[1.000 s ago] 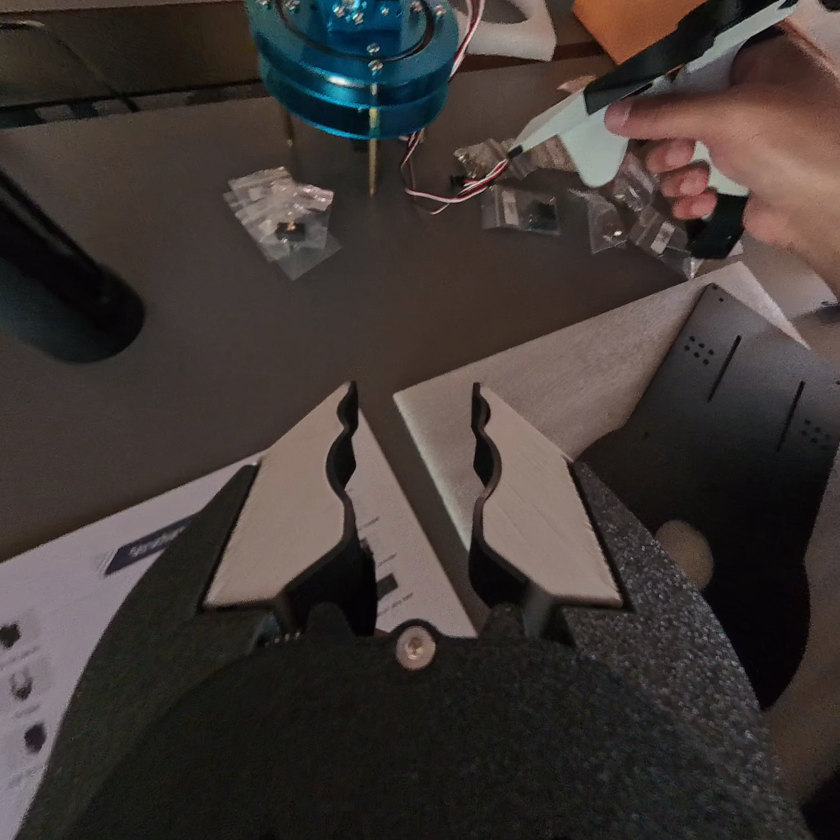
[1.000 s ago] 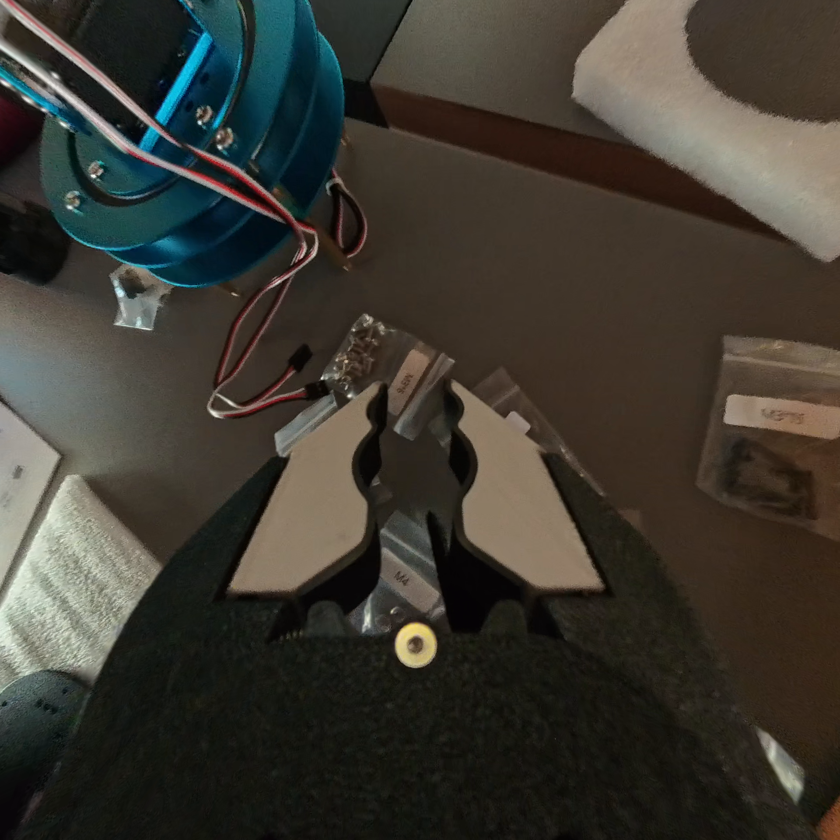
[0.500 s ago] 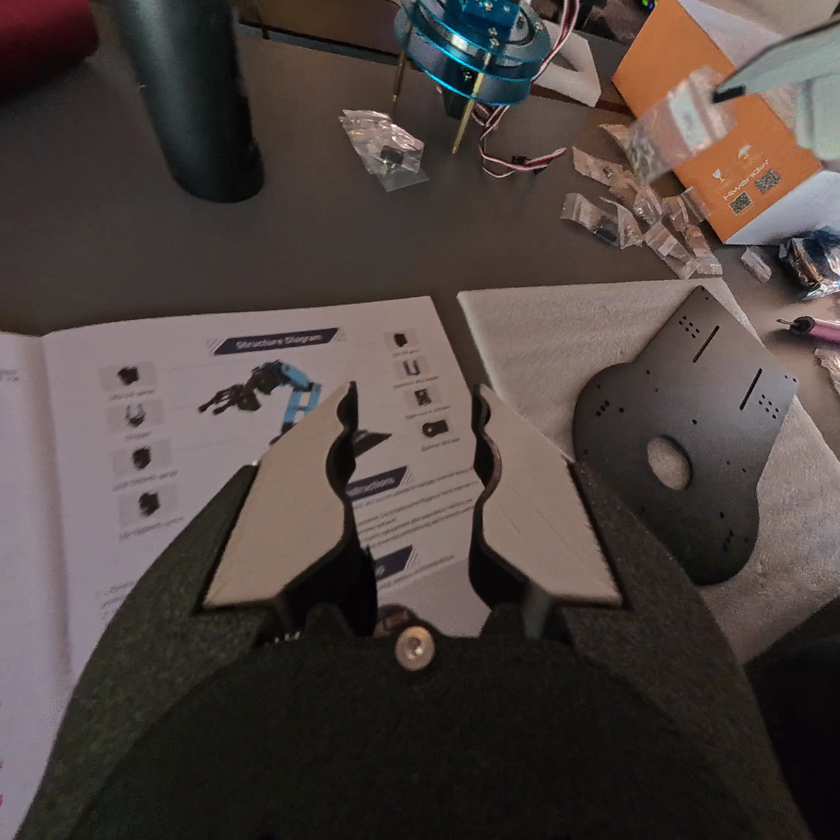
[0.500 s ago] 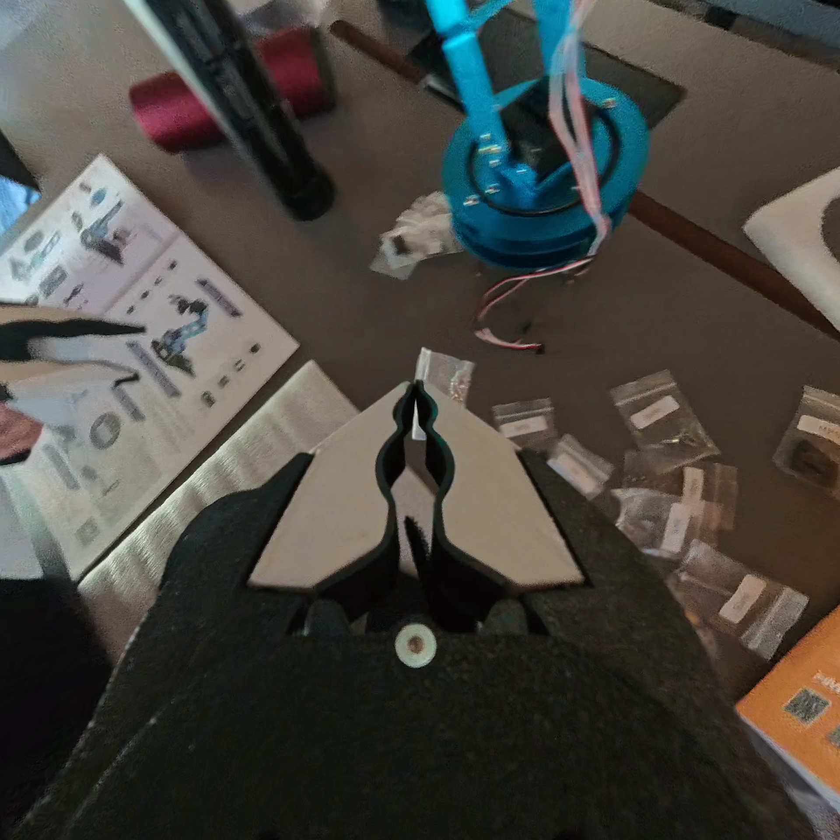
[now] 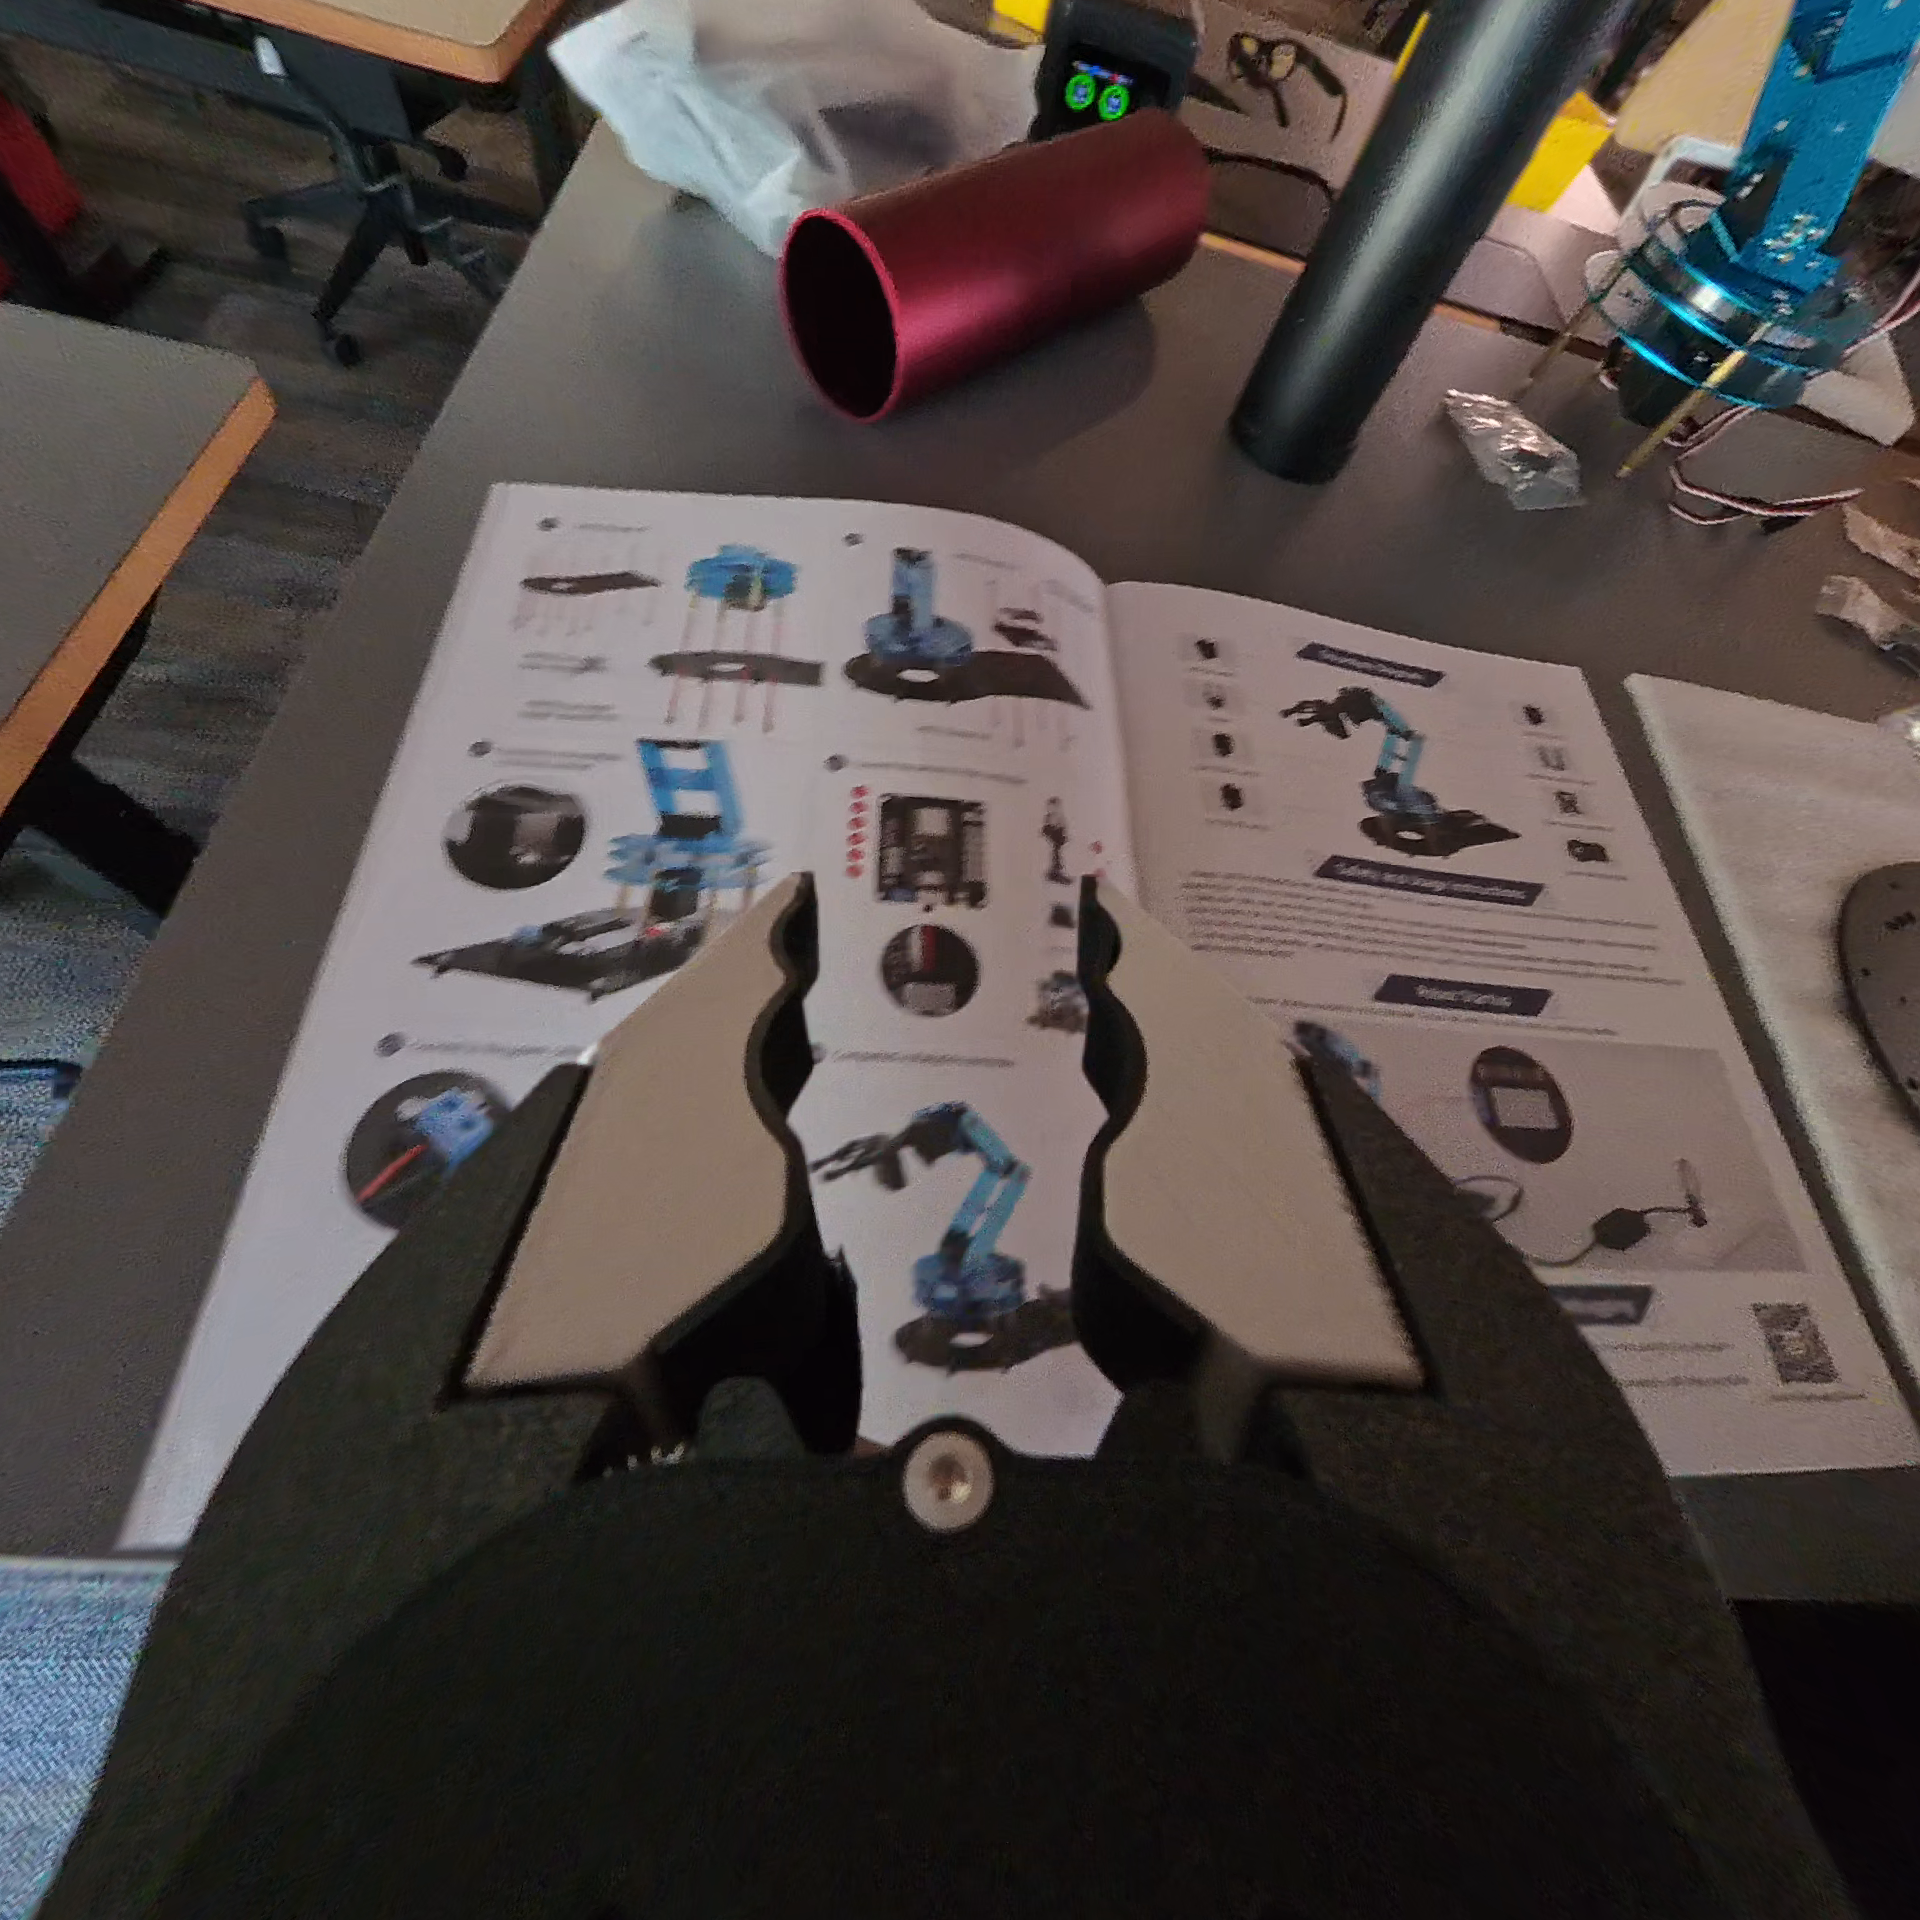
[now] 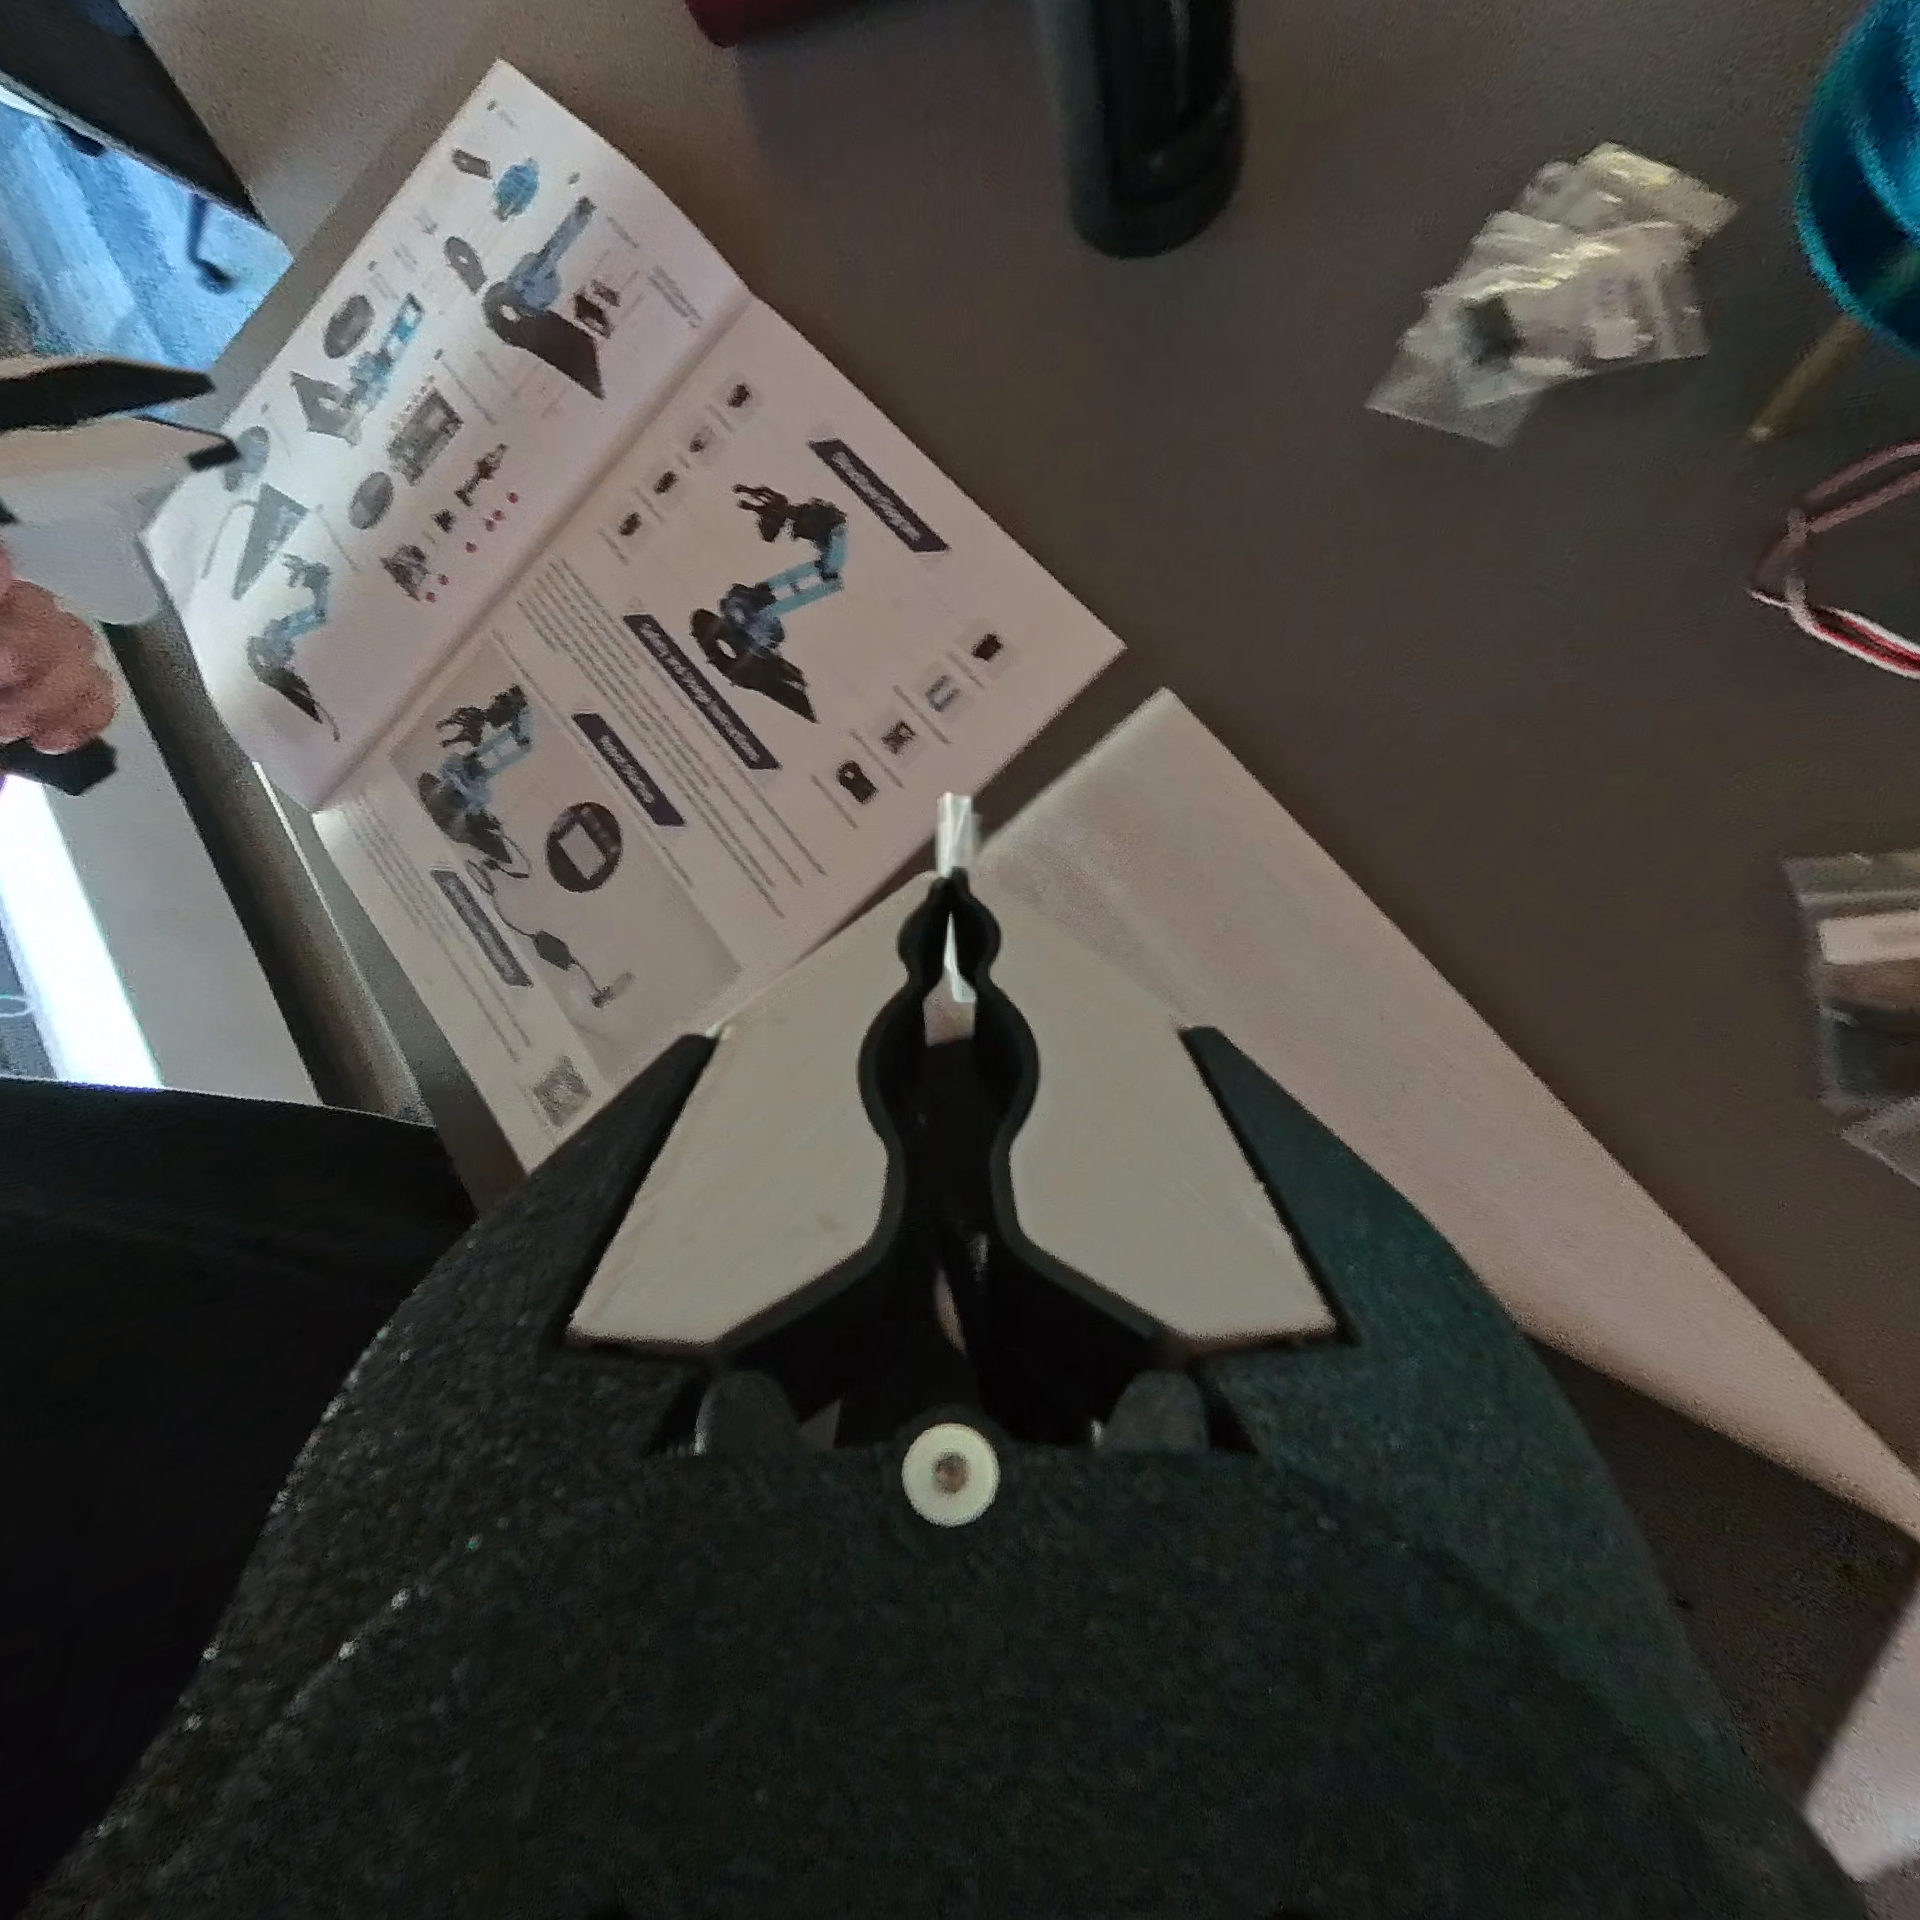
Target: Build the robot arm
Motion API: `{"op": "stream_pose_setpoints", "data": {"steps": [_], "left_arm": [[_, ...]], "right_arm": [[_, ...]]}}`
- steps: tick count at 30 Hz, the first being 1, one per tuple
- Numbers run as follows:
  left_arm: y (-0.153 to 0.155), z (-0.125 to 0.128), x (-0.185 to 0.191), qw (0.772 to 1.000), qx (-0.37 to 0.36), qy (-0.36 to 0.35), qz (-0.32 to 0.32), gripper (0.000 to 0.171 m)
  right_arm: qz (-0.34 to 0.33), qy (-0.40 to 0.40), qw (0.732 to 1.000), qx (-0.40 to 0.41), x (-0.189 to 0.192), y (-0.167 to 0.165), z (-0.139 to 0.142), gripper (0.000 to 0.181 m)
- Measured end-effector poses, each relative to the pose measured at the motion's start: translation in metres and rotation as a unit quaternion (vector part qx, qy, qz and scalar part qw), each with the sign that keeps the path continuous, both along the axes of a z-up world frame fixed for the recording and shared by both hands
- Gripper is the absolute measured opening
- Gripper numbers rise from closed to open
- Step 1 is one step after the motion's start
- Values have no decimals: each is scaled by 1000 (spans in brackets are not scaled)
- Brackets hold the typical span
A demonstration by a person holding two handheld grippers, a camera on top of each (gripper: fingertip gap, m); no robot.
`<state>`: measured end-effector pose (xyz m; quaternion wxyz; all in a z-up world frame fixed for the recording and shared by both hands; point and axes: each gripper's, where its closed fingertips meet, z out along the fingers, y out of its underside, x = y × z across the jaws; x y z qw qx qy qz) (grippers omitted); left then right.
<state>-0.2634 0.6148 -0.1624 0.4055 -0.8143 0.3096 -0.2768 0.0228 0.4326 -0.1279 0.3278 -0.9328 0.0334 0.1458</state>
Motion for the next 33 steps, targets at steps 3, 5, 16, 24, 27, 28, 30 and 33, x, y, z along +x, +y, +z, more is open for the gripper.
{"op": "stream_pose_setpoints", "data": {"steps": [3, 5, 16, 24, 27, 28, 30, 33], "left_arm": [[8, -5, -20, 1000, -2, 2, 6, 50], [11, -4, -26, 1000, 2, -1, 4, 50], [-72, 59, 89, 927, 202, -86, -305, 70], [-163, 97, 205, 844, 306, -86, -432, 75], [-185, 103, 230, 830, 310, -93, -453, 67], [-195, 106, 236, 826, 312, -98, -459, 62], [-216, 108, 250, 816, 310, -103, -477, 49], [-239, 118, 270, 810, 328, -107, -474, 42]], "right_arm": [[13, 33, 999, 14, -27, 19, 6, 0], [23, 64, 997, 28, -46, 30, 14, 0], [5, 229, 969, 92, -93, 48, 62, 0], [-15, 204, 972, 114, -81, 20, 77, 0], [-31, 201, 970, 130, -68, 0, 83, 0], [-35, 204, 969, 137, -63, -8, 86, 0], [-39, 208, 966, 148, -55, -23, 90, 0], [-38, 206, 962, 173, -39, -47, 100, 0]]}}
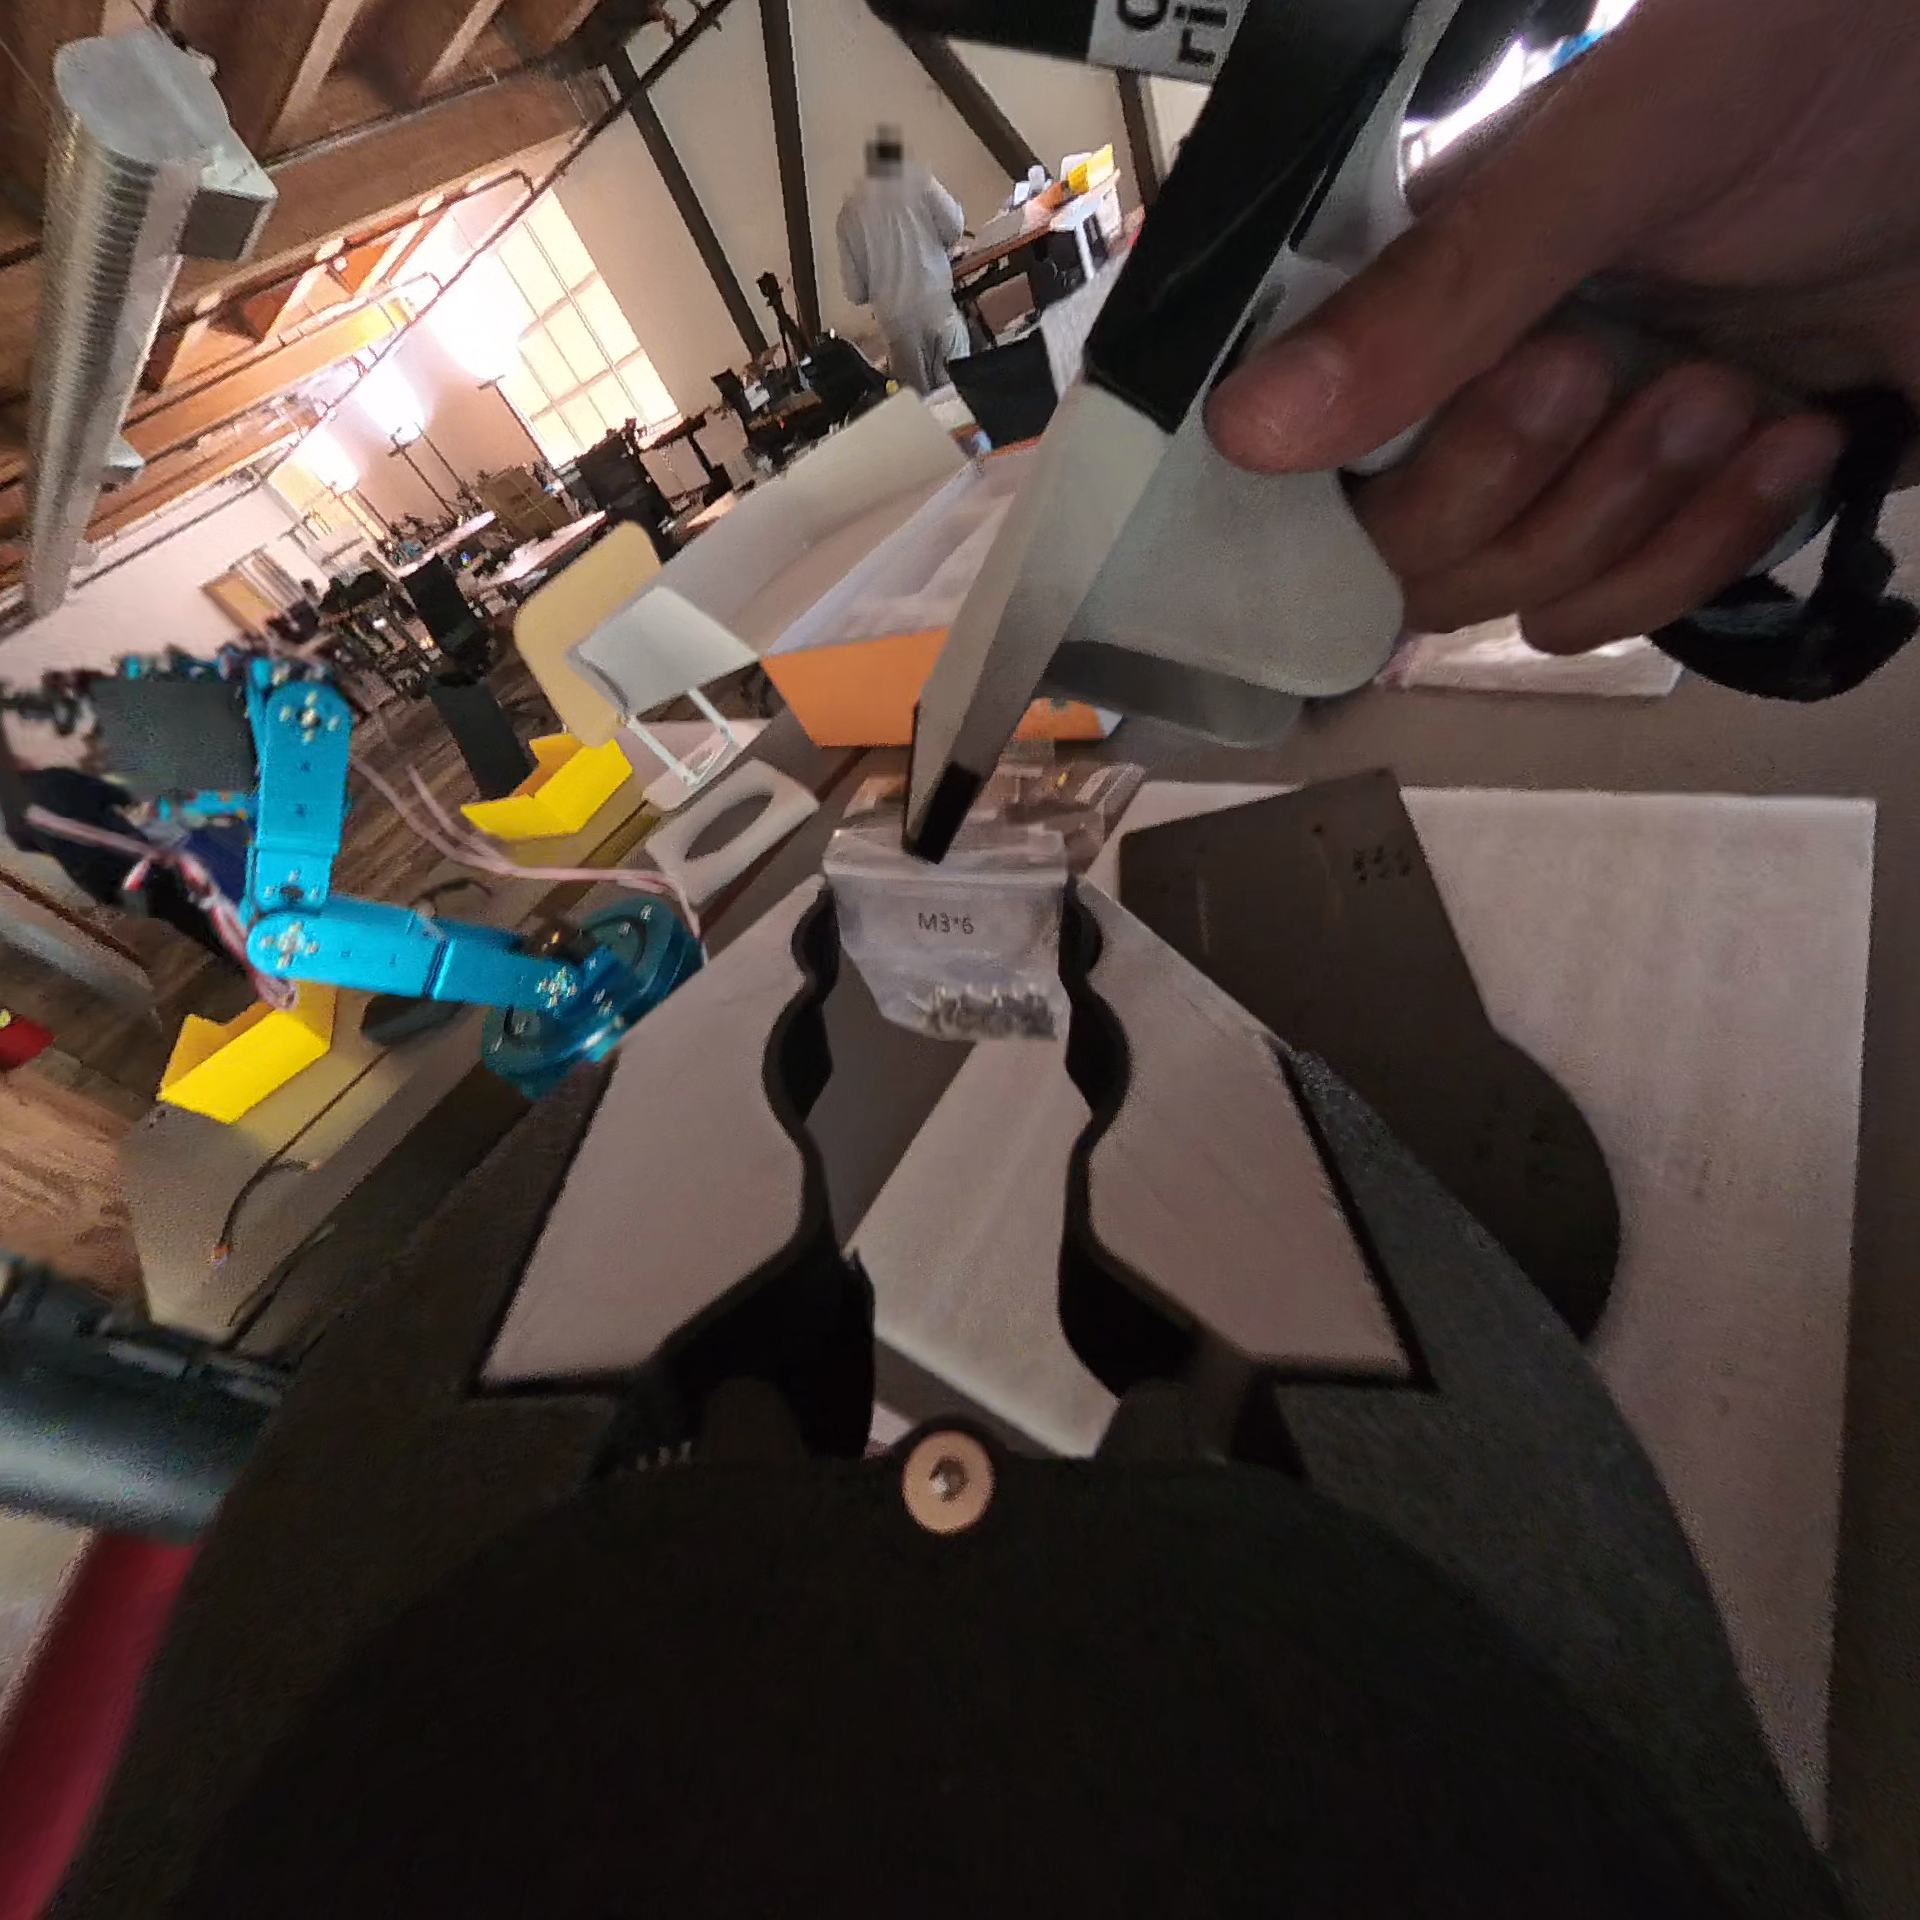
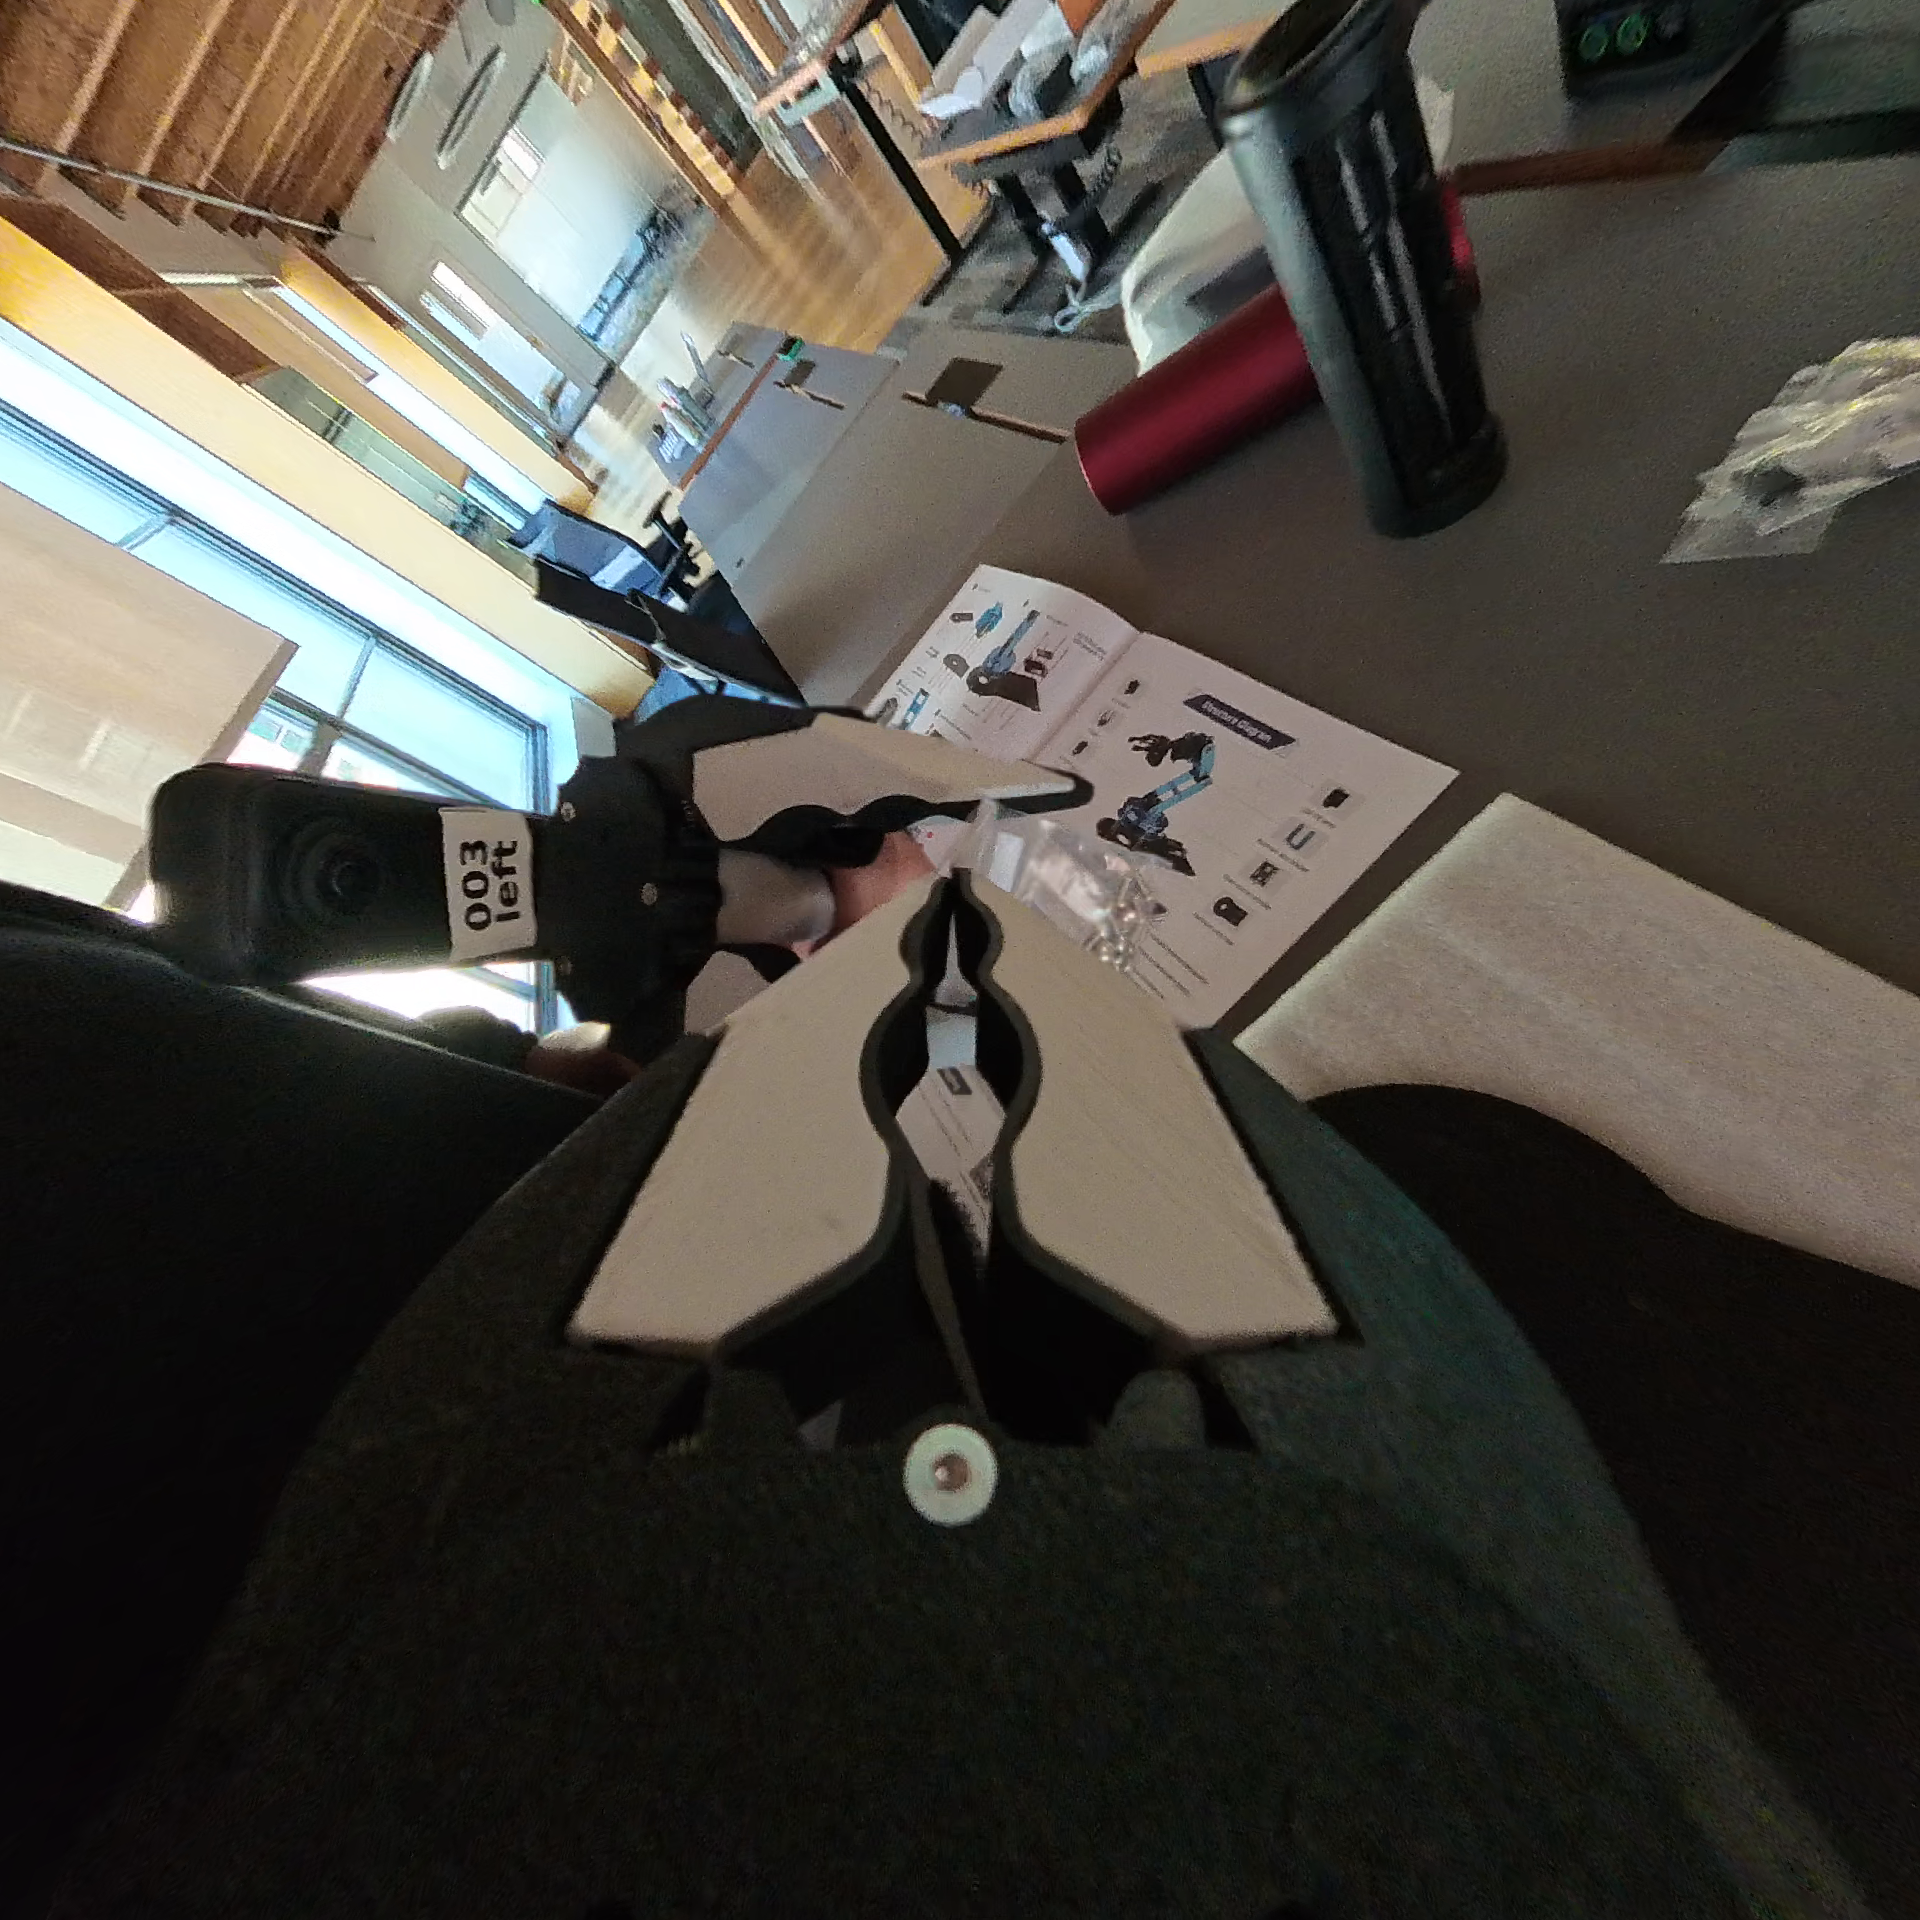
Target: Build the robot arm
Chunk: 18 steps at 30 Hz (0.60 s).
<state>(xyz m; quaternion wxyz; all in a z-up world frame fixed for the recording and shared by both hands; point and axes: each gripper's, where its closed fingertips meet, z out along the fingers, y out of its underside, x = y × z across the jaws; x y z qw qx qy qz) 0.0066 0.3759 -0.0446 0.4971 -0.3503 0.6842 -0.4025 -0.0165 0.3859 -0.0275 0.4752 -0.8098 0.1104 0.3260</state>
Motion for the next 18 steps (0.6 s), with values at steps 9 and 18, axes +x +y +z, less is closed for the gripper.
{"op": "stream_pose_setpoints", "data": {"steps": [9, 18], "left_arm": [[-63, 41, 39, 997, 17, -69, 0, 38], [-114, 55, 55, 996, 25, -87, 3, 36]], "right_arm": [[-4, 45, 993, 106, 62, -75, 46, 25], [55, 74, 990, 102, 63, -110, 41, 20]]}}
